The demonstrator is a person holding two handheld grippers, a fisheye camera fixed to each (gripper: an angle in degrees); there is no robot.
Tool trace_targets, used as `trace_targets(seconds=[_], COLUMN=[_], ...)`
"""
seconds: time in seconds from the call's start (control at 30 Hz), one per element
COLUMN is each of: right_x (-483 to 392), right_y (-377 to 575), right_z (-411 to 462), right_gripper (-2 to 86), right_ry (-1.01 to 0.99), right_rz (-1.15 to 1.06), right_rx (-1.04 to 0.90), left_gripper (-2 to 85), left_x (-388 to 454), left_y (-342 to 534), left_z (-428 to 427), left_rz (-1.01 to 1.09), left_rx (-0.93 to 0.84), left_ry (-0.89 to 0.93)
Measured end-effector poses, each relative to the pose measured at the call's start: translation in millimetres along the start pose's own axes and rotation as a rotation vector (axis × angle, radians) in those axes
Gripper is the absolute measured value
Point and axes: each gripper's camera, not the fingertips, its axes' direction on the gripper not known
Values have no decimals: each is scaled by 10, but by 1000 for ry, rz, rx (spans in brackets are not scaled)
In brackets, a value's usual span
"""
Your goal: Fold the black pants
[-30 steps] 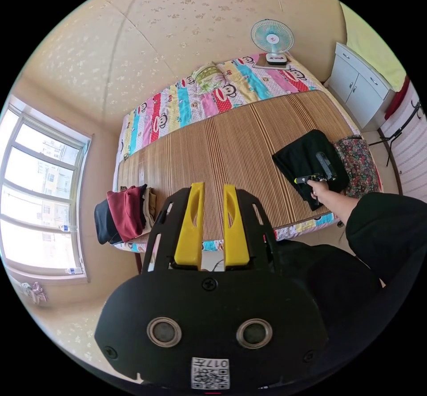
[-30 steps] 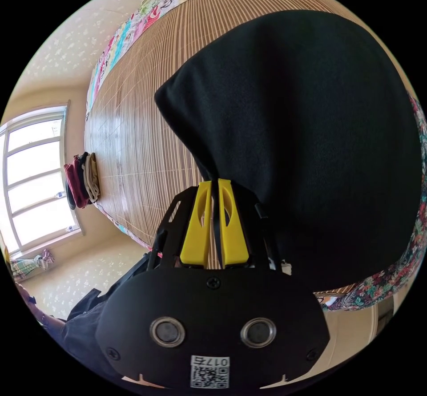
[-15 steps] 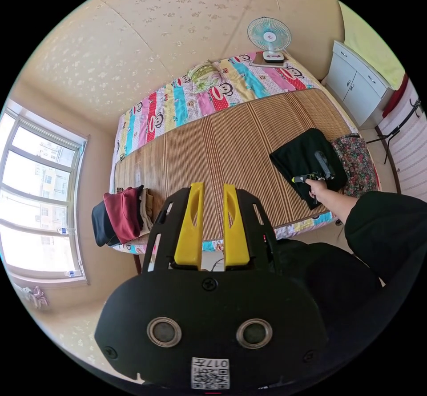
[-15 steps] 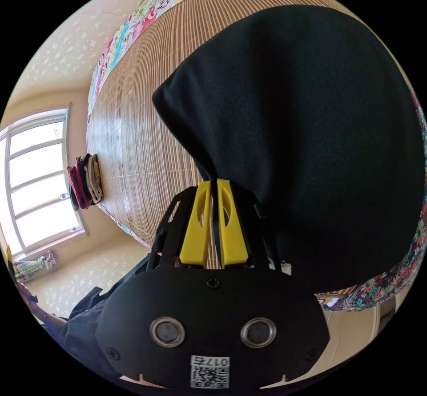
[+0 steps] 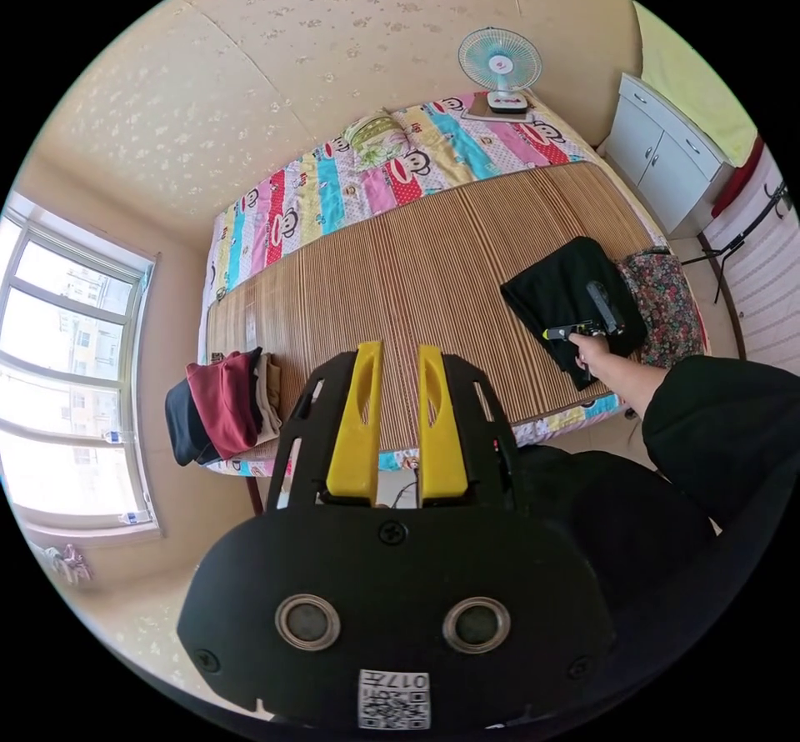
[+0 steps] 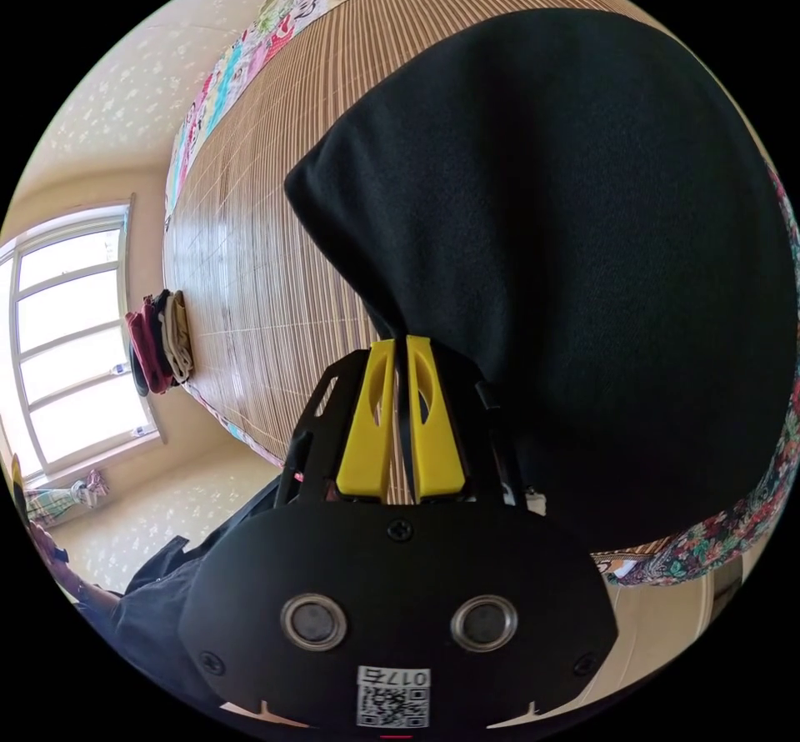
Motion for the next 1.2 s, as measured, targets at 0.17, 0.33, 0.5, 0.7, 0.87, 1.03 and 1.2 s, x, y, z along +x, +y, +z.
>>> trace_targets(seconds=[0.17, 0.33, 0.5, 0.7, 0.87, 1.03, 1.2], right_x=[145, 297, 627, 921, 864, 435, -93], right_y=[-15, 65, 449, 1142, 1574, 1617, 1342], right_z=[81, 162, 404, 778, 1033, 999, 1020], right_gripper=[26, 17, 8, 16, 26, 27, 24], right_ry=[10, -85, -244, -238, -93, -121, -249], right_rz=[18, 77, 188, 392, 532, 611, 603], right_rx=[12, 55, 58, -18, -156, -14, 188], left_gripper=[71, 67, 54, 50, 76, 77, 77], left_x=[-355, -858, -1981, -3173, -4036, -4787, -5574], left_y=[-87, -125, 41, 264, 306, 239, 173], left_z=[8, 237, 672, 824, 825, 641, 675], left_rz=[0, 3, -261, -382, -394, -375, -362], left_rx=[-7, -48, -90, -101, -112, -38, 18], left_ry=[40, 321, 757, 430, 223, 74, 48])
